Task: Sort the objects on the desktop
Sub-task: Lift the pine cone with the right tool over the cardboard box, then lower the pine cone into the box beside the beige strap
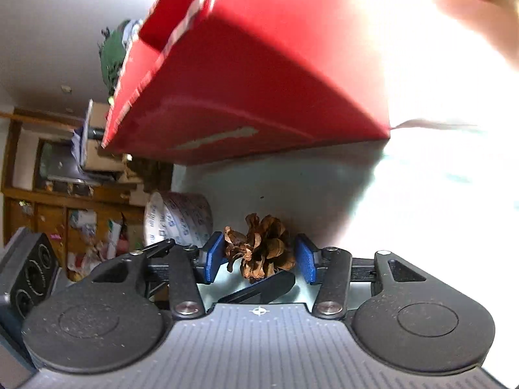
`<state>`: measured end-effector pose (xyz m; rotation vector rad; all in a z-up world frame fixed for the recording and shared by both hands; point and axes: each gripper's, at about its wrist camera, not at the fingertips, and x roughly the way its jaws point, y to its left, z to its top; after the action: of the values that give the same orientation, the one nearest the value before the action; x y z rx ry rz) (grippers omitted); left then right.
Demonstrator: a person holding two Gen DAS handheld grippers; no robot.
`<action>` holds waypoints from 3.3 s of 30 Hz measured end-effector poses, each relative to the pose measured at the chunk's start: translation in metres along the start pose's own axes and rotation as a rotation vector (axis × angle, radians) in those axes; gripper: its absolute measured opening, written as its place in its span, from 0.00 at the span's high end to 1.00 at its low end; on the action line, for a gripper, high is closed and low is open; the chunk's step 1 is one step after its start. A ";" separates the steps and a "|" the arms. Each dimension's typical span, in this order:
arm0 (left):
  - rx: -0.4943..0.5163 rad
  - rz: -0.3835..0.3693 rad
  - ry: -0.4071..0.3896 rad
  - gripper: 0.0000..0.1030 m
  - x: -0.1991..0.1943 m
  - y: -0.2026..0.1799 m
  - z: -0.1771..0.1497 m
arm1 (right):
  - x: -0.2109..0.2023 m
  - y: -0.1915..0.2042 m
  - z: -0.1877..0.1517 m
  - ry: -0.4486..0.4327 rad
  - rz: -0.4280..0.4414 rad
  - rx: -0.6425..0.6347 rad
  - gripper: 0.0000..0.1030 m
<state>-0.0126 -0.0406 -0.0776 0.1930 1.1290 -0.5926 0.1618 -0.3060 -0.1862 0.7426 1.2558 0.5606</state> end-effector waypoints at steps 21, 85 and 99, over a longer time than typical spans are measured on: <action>0.266 -0.170 -0.316 0.54 -0.069 -0.029 0.155 | -0.150 0.072 0.039 -0.394 -0.080 -0.207 0.54; 0.058 0.172 0.147 0.35 0.008 0.150 0.166 | 0.108 0.111 0.161 0.271 -0.095 -0.206 0.50; 0.065 0.220 0.134 0.34 0.015 0.149 0.167 | 0.113 0.121 0.164 0.261 -0.096 -0.202 0.62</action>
<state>0.2044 0.0057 -0.0409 0.4125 1.1997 -0.4251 0.3503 -0.1749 -0.1439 0.4476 1.4421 0.7098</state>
